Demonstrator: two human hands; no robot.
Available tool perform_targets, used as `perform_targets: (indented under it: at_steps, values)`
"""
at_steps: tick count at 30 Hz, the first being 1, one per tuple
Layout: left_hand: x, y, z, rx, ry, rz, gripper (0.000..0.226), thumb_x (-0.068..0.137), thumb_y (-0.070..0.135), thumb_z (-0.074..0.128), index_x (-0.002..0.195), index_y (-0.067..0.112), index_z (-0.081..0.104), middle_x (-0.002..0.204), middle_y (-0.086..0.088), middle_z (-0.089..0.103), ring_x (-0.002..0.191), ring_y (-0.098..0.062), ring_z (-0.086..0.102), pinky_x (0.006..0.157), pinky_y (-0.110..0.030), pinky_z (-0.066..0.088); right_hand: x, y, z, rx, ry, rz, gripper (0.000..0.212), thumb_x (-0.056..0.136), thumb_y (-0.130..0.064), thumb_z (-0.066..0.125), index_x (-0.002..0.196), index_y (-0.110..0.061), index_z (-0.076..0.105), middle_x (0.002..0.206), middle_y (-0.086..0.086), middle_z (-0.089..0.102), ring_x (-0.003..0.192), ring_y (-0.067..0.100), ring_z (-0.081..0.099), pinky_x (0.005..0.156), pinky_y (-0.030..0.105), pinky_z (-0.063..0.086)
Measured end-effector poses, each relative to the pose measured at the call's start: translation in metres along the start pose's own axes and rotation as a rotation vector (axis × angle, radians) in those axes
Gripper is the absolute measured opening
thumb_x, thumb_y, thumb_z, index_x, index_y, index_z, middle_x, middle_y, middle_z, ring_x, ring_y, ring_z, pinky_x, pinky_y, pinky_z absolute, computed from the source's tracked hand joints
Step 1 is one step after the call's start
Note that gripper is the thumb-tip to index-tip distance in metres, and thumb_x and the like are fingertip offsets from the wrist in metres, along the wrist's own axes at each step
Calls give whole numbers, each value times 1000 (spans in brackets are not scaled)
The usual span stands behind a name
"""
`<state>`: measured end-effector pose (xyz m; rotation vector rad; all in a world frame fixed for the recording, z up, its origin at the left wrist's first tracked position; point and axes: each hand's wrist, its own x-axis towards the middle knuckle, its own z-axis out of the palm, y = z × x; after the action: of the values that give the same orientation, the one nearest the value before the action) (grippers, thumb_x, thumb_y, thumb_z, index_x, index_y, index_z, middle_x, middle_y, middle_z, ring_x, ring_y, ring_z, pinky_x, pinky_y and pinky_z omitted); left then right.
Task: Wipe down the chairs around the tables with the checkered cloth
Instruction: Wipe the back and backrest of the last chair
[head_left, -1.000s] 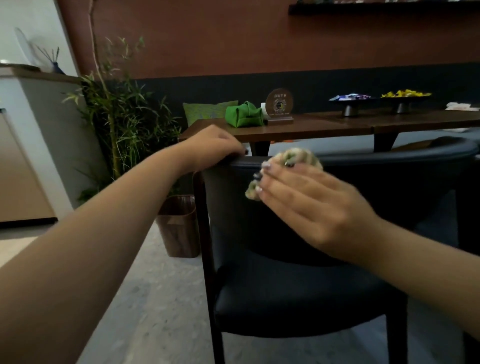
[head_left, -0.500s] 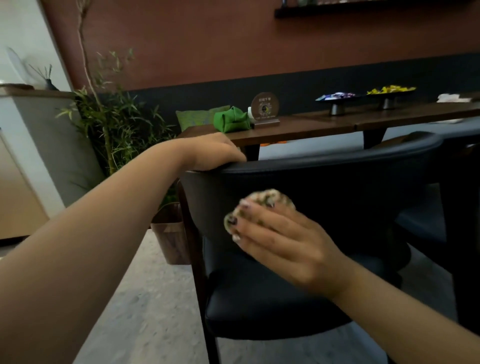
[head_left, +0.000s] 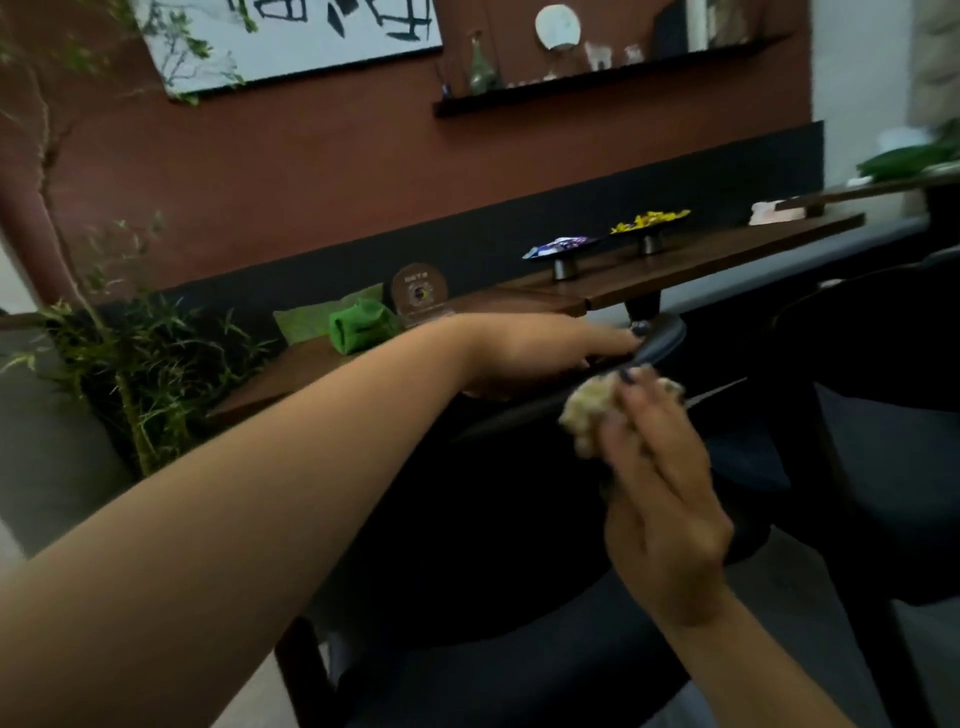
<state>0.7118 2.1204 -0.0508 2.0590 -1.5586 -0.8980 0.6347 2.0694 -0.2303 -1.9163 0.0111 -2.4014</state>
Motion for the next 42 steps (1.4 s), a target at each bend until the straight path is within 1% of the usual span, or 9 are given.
perform_targets:
  at_steps: [4,8,12,16,20,24,27,36,42]
  values:
    - [5,-5,7,73,60,75,36,103,36,33,115,20,63,120,-1,68,103,-10,64,92,-21,47,18,27,1,119,120,585,44,89,11,45,130,-1,53,135,12,54,128,17,50,108,25,39]
    - [7,-2,5,257,135,107,42,102,35,34,126,13,61,128,-2,63,117,-14,58,107,-30,40,54,50,12,244,181,861,48,85,8,44,124,-13,63,123,-5,61,116,-3,54,95,4,37]
    - [6,-1,4,212,143,56,40,100,41,36,119,20,64,120,-1,68,109,-15,64,100,-28,46,63,107,24,397,200,1218,42,85,2,47,115,-18,69,107,-7,70,101,1,64,93,17,49]
    - [8,1,6,275,152,30,42,100,42,34,119,20,64,117,-2,69,107,-17,64,105,-35,42,13,132,29,332,191,1472,36,89,-8,50,117,-21,68,93,-7,71,79,4,65,71,22,55]
    - [6,1,5,274,156,18,44,100,44,35,121,19,64,118,-3,68,108,-19,64,106,-38,41,-2,144,28,319,104,1587,26,91,-22,55,110,-22,72,93,-2,73,86,13,66,83,33,55]
    - [8,-1,3,262,165,10,45,99,46,37,122,18,64,120,-3,68,111,-19,63,107,-39,41,52,130,21,271,-10,1056,33,93,-27,49,121,-24,66,119,-10,66,108,0,57,95,16,42]
    - [15,-7,2,321,196,36,50,101,44,37,137,14,52,142,-9,51,132,-26,46,114,-45,30,75,111,23,331,1,887,29,93,-26,47,109,-24,71,105,-10,69,100,0,62,85,14,47]
    - [17,-9,2,309,228,27,53,99,50,38,139,17,50,146,-6,47,135,-23,42,115,-44,29,-15,135,28,265,89,1435,29,95,-14,50,119,-16,66,100,0,69,95,16,64,87,37,54]
    - [19,-10,-1,290,225,37,52,98,50,40,136,17,54,142,-7,51,132,-24,46,114,-46,31,-44,143,28,534,252,1741,16,88,-16,57,81,-25,68,57,-7,61,55,13,57,46,22,47]
